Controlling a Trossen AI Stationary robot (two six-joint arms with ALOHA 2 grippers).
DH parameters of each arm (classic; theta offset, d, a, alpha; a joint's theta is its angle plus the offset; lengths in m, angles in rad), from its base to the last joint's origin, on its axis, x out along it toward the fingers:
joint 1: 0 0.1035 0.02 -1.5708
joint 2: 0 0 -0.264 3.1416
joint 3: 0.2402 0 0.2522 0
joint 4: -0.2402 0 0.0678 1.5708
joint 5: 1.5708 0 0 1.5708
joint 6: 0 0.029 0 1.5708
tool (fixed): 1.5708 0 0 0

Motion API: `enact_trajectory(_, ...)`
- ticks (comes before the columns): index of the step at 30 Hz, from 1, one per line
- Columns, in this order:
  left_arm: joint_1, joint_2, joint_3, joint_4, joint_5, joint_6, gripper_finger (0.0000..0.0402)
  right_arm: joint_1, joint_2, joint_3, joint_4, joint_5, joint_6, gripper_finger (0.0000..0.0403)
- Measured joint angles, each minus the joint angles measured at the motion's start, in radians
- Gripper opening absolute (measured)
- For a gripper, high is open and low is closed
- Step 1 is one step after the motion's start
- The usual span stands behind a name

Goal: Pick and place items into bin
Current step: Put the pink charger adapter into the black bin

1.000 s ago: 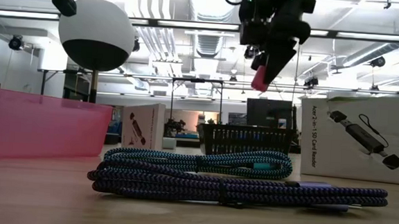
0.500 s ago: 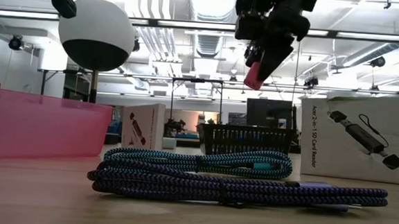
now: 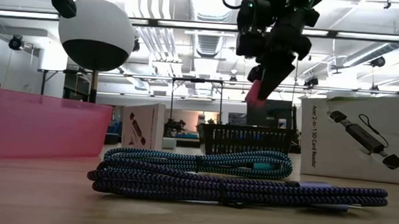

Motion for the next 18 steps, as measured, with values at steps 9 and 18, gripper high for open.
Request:
enact_trajectory(9,0.000,0.000,0.000,0.000,0.000,-0.003,0.0167,0.006,0.000,-0.079,0.095,-0.003,0.079,0.0143)
enact_trajectory(18,0.000,0.000,0.000,0.000,0.000,-0.004,0.0167,0.018,0.000,-0.144,0.187,-0.001,0.085,0.0144)
